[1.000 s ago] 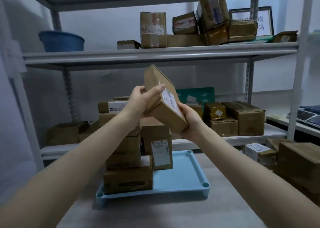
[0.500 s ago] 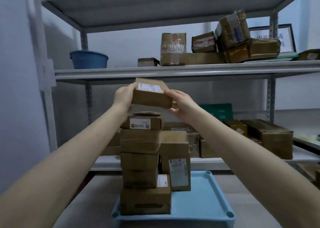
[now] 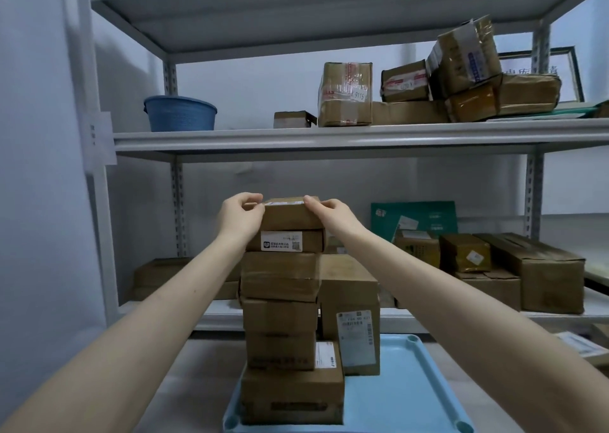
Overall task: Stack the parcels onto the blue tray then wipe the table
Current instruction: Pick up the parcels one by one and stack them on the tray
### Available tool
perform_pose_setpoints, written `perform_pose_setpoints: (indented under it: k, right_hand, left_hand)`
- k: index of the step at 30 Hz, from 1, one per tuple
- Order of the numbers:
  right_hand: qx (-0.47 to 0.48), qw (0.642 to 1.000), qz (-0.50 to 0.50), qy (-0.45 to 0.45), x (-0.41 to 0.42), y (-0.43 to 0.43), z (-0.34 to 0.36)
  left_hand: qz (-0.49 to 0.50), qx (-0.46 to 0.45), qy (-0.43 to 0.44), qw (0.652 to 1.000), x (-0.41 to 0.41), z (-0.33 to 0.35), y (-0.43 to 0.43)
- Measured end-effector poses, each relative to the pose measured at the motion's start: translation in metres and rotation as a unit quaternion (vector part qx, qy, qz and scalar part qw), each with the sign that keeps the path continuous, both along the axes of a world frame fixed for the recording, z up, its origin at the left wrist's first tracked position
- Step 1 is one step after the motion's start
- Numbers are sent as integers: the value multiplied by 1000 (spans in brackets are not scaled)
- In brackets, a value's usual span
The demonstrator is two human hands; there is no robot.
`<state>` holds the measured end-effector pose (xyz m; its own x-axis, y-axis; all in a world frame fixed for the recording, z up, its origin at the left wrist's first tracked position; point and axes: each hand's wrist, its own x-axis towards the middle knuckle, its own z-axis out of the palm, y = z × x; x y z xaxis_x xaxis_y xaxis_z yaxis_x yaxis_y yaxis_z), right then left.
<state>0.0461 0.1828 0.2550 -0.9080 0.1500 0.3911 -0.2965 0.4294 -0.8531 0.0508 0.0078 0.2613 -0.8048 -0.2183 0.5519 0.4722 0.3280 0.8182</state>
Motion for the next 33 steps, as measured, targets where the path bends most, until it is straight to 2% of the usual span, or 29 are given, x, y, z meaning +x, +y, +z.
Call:
perform_pose_setpoints:
  k: [4, 7, 14, 17, 20, 23, 28, 33]
  right_hand:
    - [64, 997, -24, 20, 1, 0, -10]
    - [36, 999, 4, 35, 3, 1, -13]
    - [29, 995, 10, 92, 3, 5, -24]
    - [33, 989, 3, 144, 4, 8, -27]
    - [33, 984, -1, 174, 10, 12, -29]
    - [22, 981, -4, 191, 17, 20, -33]
    - [14, 983, -39, 179, 30, 55, -50]
    - [-13, 986, -92, 137, 51, 113, -79]
  left_hand:
    - [-4, 4, 9, 1000, -5, -5, 2]
    - [6, 2, 17, 1000, -7, -4, 3]
    - [125, -100, 73, 984, 7, -3, 15]
    - [128, -142, 126, 973, 19, -3, 25]
    - [88, -160, 172, 968, 33, -3, 40]
    - [22, -159, 180, 970, 44, -7, 59]
    - [-75, -183, 161, 967, 55, -24, 101]
    - [-156, -179, 102, 966, 63, -51, 157]
